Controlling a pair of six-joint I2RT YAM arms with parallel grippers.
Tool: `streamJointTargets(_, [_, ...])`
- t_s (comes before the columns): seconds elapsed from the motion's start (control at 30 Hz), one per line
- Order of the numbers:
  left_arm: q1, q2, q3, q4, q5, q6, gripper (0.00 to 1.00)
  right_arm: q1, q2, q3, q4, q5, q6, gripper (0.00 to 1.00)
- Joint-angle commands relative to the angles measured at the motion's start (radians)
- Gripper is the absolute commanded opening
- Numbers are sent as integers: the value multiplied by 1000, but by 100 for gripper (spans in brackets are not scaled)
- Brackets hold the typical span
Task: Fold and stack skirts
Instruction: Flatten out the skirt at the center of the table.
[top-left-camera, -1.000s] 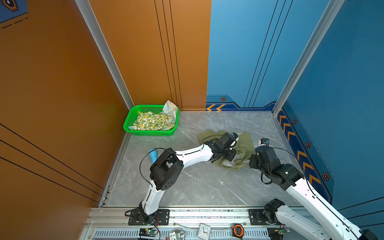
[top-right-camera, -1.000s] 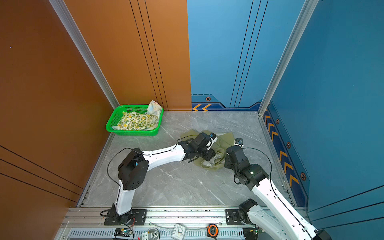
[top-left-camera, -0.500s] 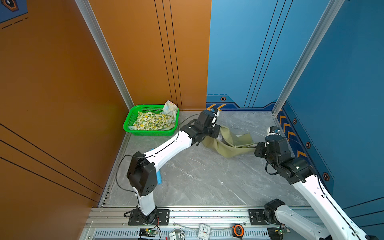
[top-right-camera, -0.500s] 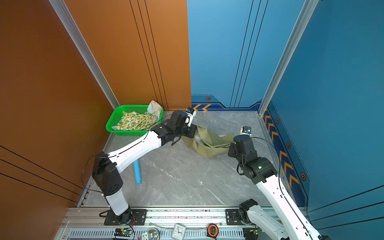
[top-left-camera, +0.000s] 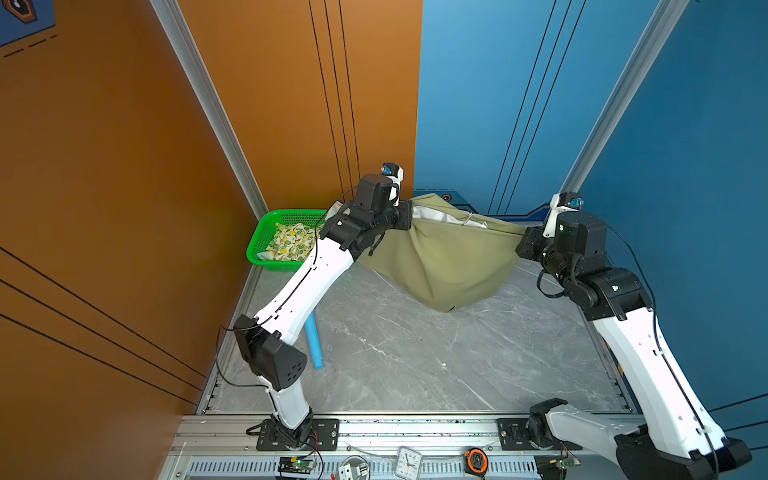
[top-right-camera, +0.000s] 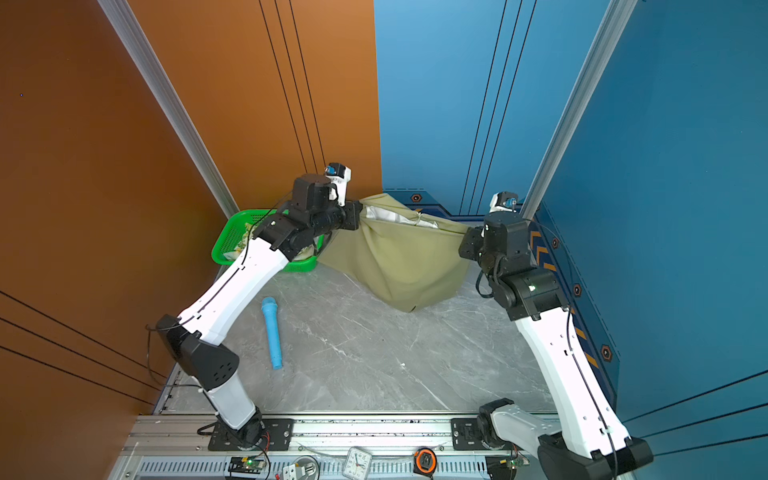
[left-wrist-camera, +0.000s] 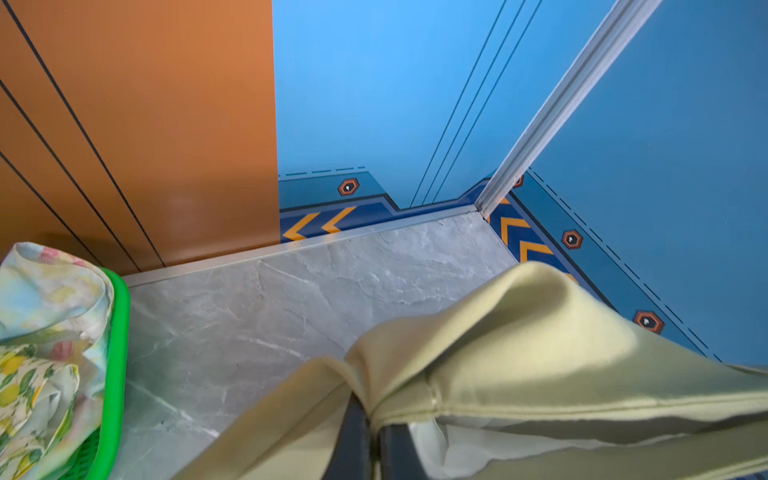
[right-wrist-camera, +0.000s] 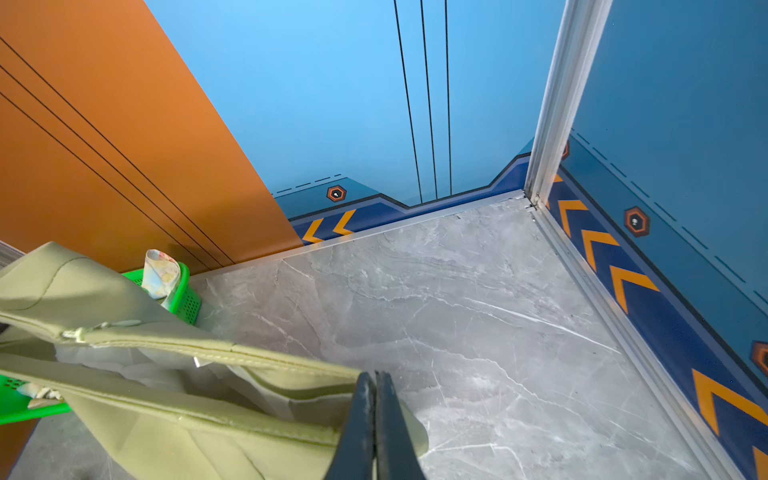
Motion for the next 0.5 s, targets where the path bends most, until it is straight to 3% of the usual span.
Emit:
streamJointTargets(0.0, [53, 120, 210, -111, 1, -22, 0, -63, 99, 127, 68, -43, -28, 0])
streamJointTargets(0.13, [69, 269, 508, -211, 47, -35, 0, -95, 221, 336, 67, -84, -42, 0])
streamJointTargets(0.23, [72, 289, 572, -229, 64, -38, 0, -99, 246, 418, 43, -92, -55, 0])
streamJointTargets(0.37, [54, 202, 415, -228, 58, -29, 2, -86, 171, 320, 33, -94, -63, 0])
streamJointTargets(0.47, [16, 62, 97, -162, 7, -33, 6, -56, 39, 84, 49, -74, -56, 0])
